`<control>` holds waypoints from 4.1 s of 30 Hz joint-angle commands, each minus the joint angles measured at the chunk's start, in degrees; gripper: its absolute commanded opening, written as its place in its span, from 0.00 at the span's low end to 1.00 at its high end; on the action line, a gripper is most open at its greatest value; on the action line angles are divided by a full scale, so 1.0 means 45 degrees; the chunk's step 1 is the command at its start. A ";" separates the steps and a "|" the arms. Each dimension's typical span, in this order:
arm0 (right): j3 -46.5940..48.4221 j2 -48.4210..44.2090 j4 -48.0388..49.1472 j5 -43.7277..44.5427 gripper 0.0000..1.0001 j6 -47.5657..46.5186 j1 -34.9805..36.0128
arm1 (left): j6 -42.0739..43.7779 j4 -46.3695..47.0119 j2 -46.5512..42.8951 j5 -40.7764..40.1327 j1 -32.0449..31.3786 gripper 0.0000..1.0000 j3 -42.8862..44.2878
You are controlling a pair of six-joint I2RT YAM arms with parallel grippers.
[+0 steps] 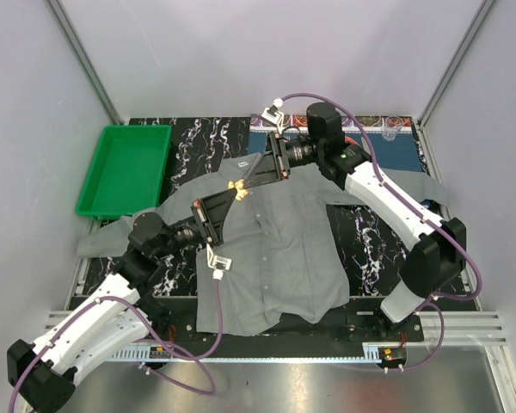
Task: Pin the brooch onto the clothing
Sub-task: Open the brooch.
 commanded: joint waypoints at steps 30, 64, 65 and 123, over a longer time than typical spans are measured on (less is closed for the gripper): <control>-0.1881 -0.1313 0.3855 0.3877 0.47 0.1858 -0.0042 | -0.0427 0.5007 0.1723 -0.3537 -0.0692 0.00 -0.0537; -0.2799 -0.1743 0.4500 0.4798 0.00 0.1899 0.0465 | -0.0094 0.5129 0.2368 -0.4319 -0.0928 0.32 -0.0382; -0.2761 -0.1762 0.4519 0.4681 0.00 0.1802 0.0466 | -0.0211 0.5012 0.2271 -0.4397 -0.0928 0.35 -0.0382; -0.1060 -0.1039 0.2742 0.1281 0.49 0.0998 0.0056 | -0.0133 0.1512 0.0297 -0.1994 -0.1064 0.00 -0.0577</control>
